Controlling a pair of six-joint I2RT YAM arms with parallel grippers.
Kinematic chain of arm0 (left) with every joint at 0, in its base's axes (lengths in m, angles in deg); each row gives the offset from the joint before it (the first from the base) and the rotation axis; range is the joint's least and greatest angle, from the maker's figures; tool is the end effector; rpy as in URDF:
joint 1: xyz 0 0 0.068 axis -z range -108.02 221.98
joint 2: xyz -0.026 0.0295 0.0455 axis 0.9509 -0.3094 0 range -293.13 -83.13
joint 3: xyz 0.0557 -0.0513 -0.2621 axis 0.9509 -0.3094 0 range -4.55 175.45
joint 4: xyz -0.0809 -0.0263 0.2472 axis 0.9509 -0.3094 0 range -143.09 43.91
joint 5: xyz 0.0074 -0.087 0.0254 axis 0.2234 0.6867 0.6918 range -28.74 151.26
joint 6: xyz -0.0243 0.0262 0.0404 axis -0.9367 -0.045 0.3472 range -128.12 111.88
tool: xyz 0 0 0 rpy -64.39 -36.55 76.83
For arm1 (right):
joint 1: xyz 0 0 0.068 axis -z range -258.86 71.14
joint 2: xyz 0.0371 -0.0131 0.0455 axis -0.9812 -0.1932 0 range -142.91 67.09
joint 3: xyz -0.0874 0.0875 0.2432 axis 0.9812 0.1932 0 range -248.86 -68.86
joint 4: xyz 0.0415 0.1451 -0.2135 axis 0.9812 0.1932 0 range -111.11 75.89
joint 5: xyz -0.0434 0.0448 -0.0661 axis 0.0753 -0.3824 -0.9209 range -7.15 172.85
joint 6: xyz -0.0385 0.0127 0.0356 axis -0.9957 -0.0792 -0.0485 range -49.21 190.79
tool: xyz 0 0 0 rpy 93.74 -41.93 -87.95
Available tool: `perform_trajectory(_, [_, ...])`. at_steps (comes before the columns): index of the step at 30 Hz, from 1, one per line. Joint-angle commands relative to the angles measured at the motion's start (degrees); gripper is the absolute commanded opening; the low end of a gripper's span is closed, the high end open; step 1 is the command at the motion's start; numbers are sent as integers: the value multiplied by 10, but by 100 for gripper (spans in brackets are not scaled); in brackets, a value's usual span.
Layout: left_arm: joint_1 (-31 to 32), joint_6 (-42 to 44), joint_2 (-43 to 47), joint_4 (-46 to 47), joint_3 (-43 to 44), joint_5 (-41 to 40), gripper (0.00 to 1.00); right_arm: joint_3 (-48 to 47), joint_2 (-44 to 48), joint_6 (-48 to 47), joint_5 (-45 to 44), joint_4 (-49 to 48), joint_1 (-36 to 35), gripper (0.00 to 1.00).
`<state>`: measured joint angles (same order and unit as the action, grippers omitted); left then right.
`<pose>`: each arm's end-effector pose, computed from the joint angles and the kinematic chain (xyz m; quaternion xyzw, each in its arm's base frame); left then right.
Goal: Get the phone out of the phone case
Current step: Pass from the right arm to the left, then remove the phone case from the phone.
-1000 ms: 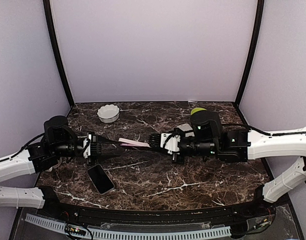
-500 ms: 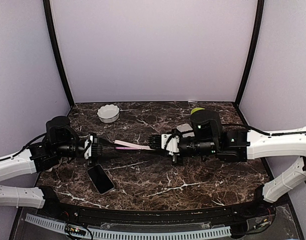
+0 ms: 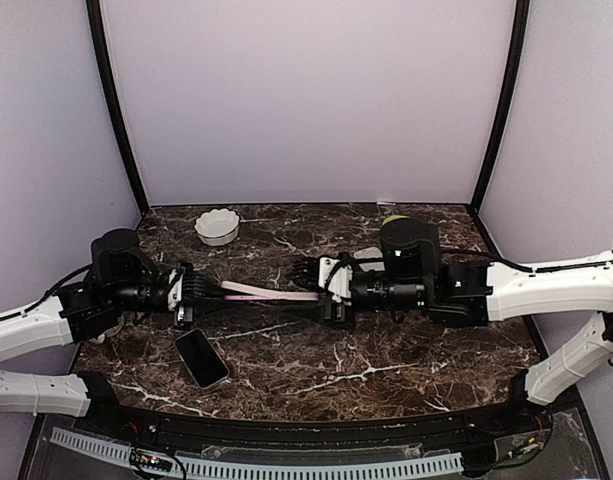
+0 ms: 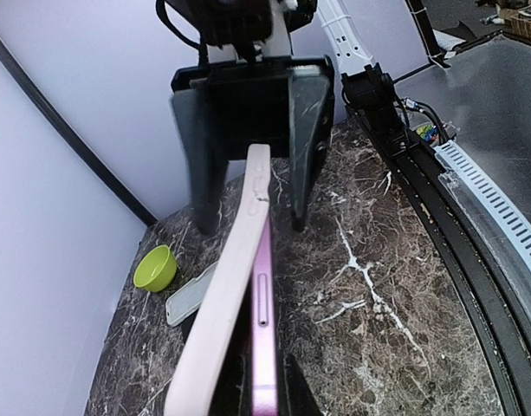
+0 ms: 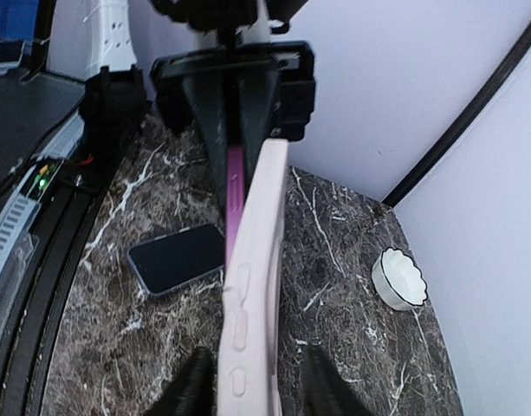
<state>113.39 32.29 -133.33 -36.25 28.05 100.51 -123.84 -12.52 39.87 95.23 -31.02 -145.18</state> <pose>0.1374 -0.1515 0.2857 0.6316 0.3916 -0.2585 0.6172 0.1238 0.3009 0.2980 -0.6342 0.4710 0.2659 0.5524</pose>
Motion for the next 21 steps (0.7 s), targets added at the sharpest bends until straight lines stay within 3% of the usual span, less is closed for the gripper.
perform_trajectory(1, [1, 13, 12, -16, 47, -27, 0, -1, 25, 137, -66, -89, -8, 97])
perform_trajectory(11, [2, 56, 29, -169, 77, -97, 0, 104, 144, 348, -209, -31, -3, 99])
perform_trajectory(16, [3, 58, 25, -168, 64, -90, 0, 87, 184, 374, -211, 68, -3, 99])
perform_trajectory(21, [4, 62, 0, -176, 63, -83, 0, 80, 208, 402, -230, 77, -3, 99])
